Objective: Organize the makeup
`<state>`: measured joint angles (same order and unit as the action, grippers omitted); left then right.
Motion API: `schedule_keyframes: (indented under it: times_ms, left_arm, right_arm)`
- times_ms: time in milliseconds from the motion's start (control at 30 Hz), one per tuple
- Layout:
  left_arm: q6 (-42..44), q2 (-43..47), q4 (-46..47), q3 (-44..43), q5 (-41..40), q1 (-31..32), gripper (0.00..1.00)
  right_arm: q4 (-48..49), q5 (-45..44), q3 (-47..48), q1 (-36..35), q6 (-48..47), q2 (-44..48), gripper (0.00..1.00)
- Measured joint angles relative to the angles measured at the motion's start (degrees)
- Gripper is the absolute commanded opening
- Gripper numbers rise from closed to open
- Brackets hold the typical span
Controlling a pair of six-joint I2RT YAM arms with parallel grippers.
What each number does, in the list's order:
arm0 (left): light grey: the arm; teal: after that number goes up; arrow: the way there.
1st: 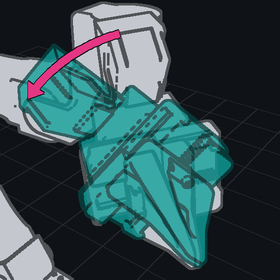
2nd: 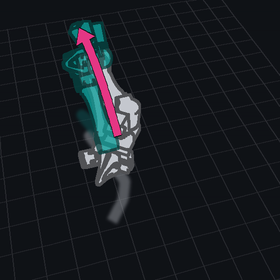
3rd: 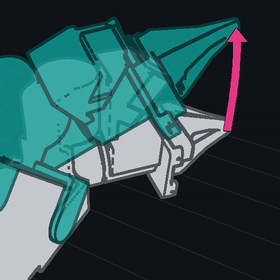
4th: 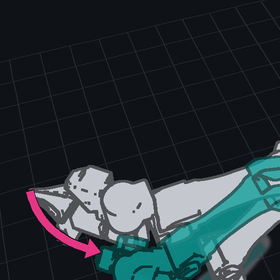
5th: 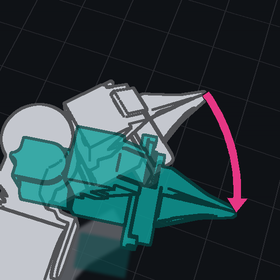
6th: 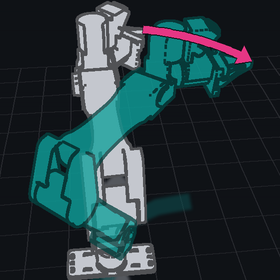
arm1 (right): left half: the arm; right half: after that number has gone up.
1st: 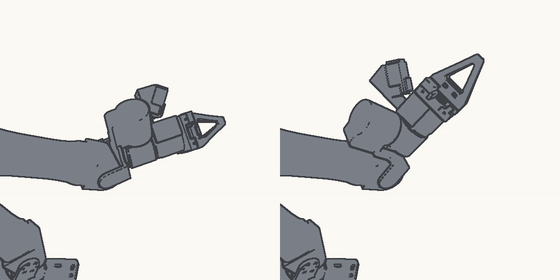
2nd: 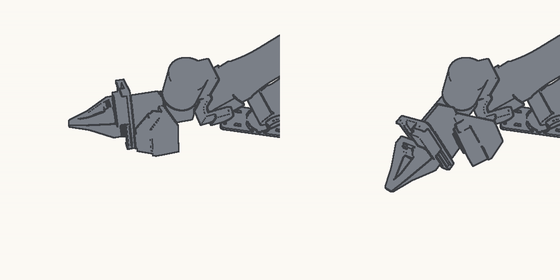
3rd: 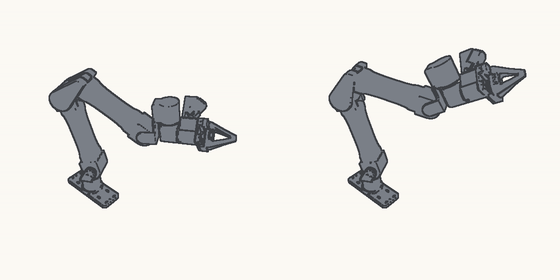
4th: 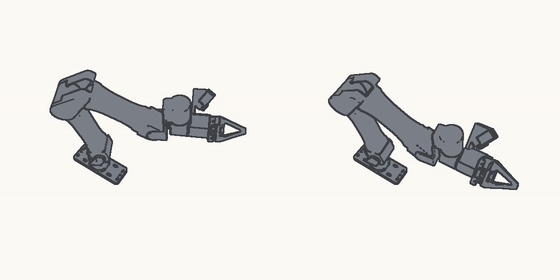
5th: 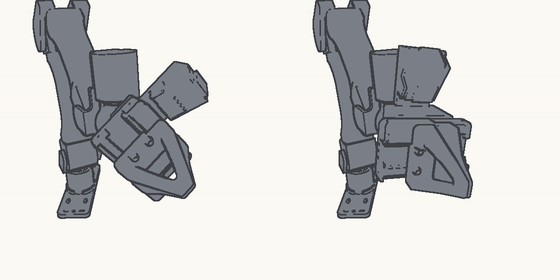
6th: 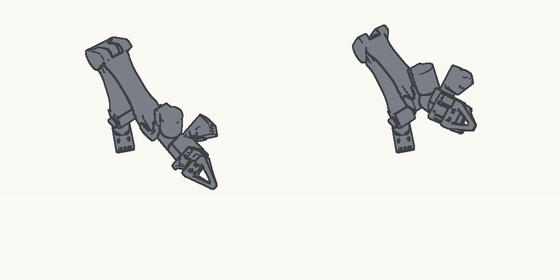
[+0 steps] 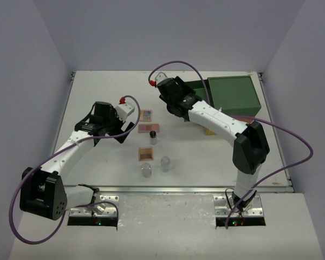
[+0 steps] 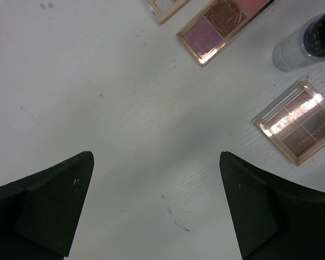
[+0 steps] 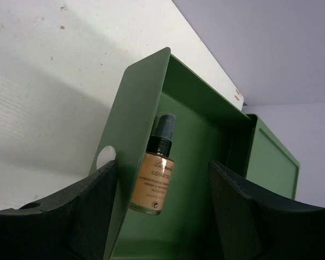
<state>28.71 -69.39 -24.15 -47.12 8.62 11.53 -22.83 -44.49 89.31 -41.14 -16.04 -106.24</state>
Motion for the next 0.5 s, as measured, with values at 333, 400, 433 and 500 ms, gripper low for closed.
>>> schedule_keyframes:
  times_ms: [333,400,433,500]
  left_arm:
    - [0.56,-0.02,0.61,0.64,0.38,0.00,1.00]
    - [0.61,-0.02,0.74,0.64,0.53,-0.05,1.00]
    - [0.62,-0.02,0.78,0.64,0.60,-0.09,1.00]
    - [0.63,-0.02,0.81,0.64,0.63,-0.22,1.00]
  right_arm:
    - [2.43,-5.37,0.08,-0.09,-5.21,-0.89,0.68]
    - [2.83,-5.90,-0.08,0.19,-5.42,-0.88,0.68]
    - [3.11,-6.03,-0.29,0.42,-5.47,-0.84,0.68]
    - [3.49,-6.09,-0.82,0.94,-5.48,-0.59,0.68]
